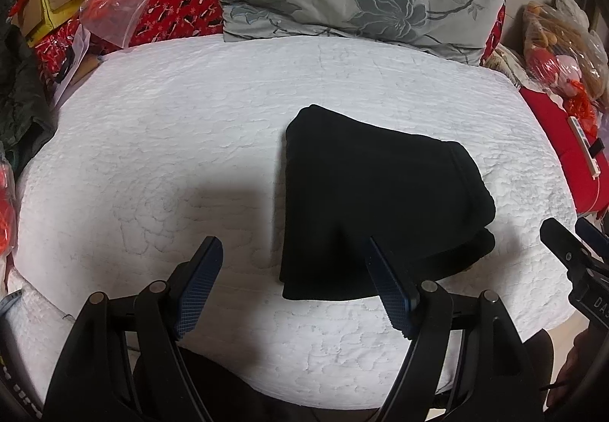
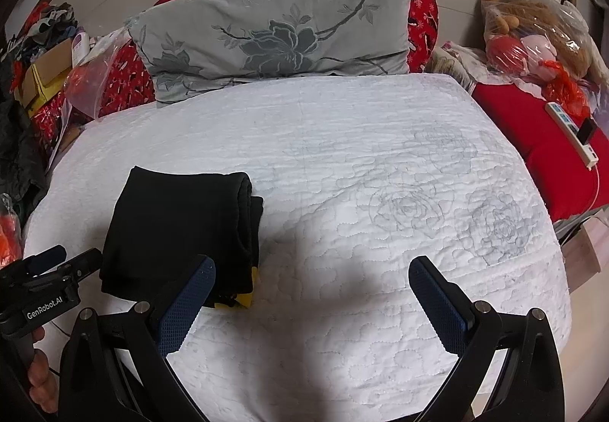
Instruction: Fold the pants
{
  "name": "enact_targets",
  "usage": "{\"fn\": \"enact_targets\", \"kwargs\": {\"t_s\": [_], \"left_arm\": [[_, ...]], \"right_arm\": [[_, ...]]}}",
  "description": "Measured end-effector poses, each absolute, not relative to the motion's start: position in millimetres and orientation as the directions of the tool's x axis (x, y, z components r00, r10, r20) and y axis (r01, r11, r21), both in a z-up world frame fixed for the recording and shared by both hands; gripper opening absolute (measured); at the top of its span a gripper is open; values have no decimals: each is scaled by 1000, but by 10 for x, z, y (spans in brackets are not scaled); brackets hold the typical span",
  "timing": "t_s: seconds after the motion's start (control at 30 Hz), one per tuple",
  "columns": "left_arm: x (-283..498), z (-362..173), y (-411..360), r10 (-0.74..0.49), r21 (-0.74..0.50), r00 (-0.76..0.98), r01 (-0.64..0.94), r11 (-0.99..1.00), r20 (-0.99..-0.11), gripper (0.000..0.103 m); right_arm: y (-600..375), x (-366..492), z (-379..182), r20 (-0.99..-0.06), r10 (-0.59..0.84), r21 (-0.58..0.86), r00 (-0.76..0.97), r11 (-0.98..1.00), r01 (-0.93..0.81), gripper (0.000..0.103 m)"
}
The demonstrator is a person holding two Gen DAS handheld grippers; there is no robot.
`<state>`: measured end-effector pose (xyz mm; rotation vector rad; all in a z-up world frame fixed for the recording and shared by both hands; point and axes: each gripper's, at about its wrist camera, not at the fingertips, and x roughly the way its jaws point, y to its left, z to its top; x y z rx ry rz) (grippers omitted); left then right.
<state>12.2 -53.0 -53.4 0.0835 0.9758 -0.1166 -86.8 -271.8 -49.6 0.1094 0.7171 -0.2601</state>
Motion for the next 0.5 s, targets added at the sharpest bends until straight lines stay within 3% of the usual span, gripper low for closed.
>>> {"fn": "enact_targets", "kwargs": {"t_s": [0.33,0.5], "left_arm": [[511,-425,-379,-137,-84,487,129,988,-862,77],[621,-374,-329,-112,-65,518,108,992,-848,77]], "right_arm": [[-2826,-683,-436,-670,-153,55,726,965,255,102],[-2853,-607,-434,-669,-142,72,730,964,255,102]]}}
